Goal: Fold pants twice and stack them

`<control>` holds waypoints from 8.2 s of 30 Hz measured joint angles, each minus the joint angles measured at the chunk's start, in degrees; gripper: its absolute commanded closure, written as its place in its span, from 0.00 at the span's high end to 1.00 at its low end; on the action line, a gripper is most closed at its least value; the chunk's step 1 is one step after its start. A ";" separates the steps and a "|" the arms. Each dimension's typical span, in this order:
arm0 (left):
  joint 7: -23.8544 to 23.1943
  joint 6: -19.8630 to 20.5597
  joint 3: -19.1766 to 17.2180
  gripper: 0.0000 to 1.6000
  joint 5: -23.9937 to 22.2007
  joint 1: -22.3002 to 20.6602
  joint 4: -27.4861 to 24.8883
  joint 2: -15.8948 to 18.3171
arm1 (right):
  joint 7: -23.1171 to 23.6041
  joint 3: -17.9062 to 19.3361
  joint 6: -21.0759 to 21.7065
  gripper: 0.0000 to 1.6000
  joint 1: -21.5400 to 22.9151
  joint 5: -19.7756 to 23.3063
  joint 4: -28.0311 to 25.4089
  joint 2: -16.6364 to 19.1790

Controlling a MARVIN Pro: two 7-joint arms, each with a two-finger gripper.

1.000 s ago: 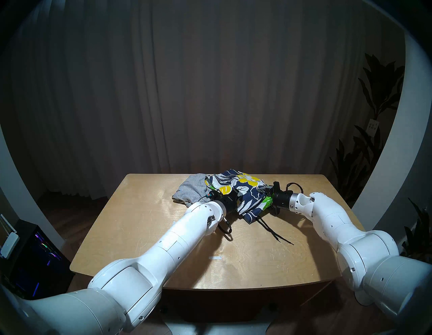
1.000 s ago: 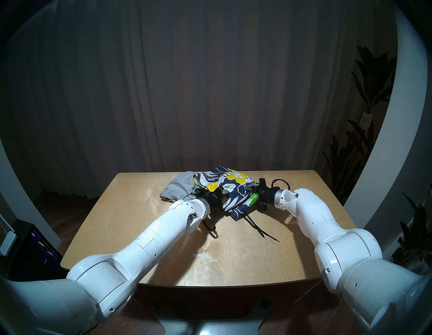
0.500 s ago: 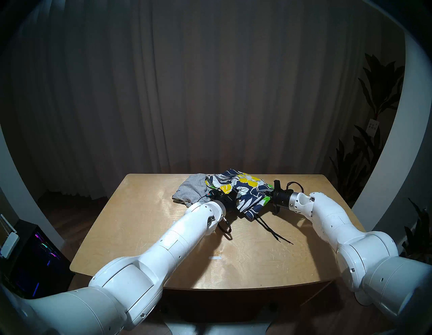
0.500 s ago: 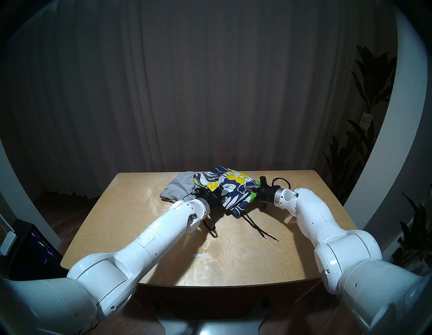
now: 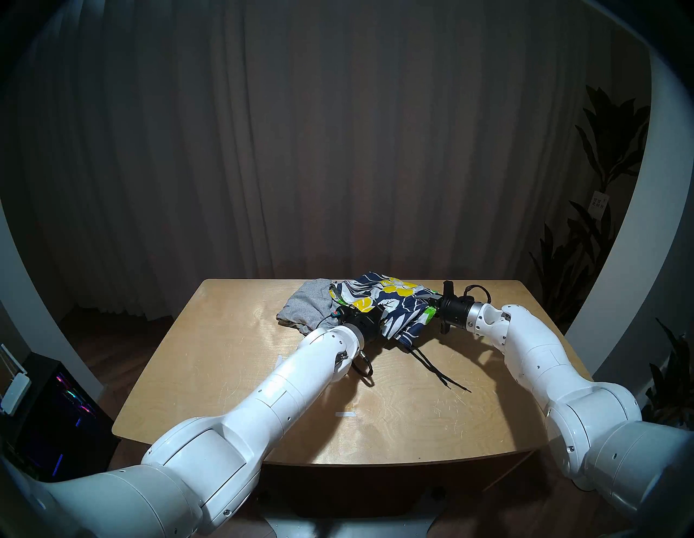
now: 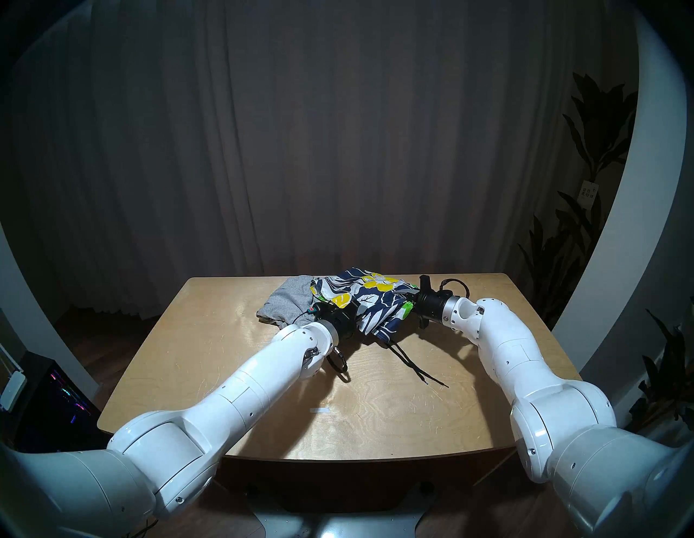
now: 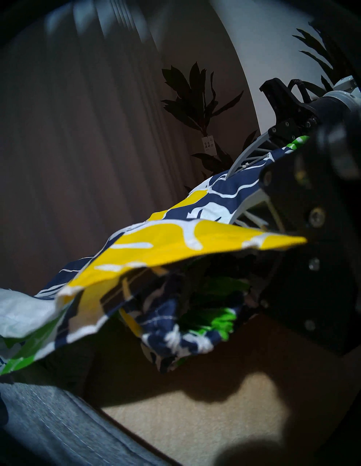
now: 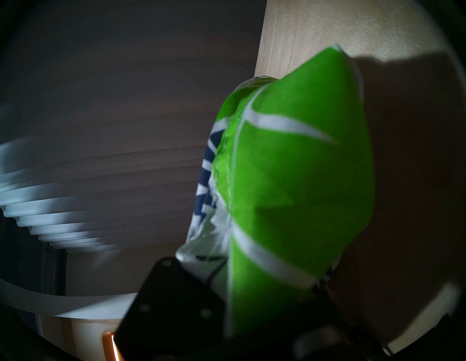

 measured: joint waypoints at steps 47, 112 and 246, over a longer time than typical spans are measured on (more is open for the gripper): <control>1.51 -6.90 -4.47 0.00 6.14 -2.55 -17.37 4.63 | -3.02 2.34 -1.15 0.00 11.14 0.43 -7.64 -1.81; 6.87 -10.23 -17.66 0.00 6.96 4.73 -24.14 18.48 | -11.77 -3.21 -16.84 0.00 31.27 -7.34 19.36 -27.76; 59.42 -11.58 -7.37 1.00 2.08 18.35 -43.85 4.03 | 15.87 -17.96 -1.22 1.00 21.50 -27.74 25.12 -7.09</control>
